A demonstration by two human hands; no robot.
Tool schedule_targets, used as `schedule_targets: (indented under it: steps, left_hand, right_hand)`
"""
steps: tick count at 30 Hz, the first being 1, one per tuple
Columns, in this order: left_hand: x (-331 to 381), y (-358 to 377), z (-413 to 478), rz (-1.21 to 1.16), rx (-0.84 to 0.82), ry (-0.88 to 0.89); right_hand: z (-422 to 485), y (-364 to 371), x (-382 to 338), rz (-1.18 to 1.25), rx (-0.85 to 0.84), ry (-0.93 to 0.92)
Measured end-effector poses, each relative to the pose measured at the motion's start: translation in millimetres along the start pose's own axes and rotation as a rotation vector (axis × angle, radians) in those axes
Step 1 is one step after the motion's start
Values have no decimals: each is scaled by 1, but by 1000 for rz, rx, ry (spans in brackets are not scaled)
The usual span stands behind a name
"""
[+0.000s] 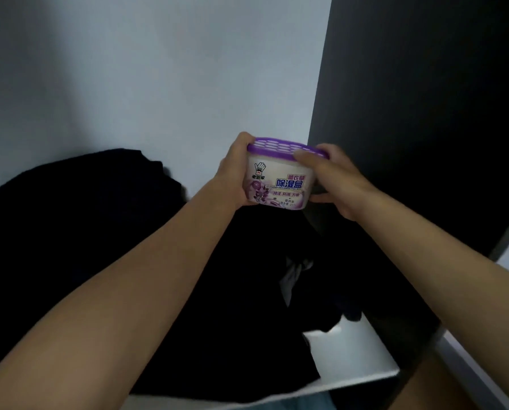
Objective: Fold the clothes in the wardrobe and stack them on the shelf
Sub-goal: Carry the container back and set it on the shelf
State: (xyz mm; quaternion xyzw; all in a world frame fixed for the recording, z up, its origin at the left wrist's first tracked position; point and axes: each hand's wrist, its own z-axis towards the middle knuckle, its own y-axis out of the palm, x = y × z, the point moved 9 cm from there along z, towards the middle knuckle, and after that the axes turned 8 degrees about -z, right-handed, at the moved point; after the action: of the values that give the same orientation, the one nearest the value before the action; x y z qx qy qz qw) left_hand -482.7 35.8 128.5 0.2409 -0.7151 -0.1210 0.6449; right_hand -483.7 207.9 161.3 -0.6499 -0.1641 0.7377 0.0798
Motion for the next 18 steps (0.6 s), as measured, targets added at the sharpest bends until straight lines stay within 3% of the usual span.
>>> schedule_targets:
  steps: [7,11,18]
  left_hand:
    - [23,16,91,112,-64,16]
    - [18,23,127,130,-92,34]
    - [-8,20,181,-49,-91,-31]
  right_hand:
    - [87,-8,-28,-548,134,-150]
    - [128,8,-32,-910,91,-194]
    - [184,16,-8,-1067,128,-225]
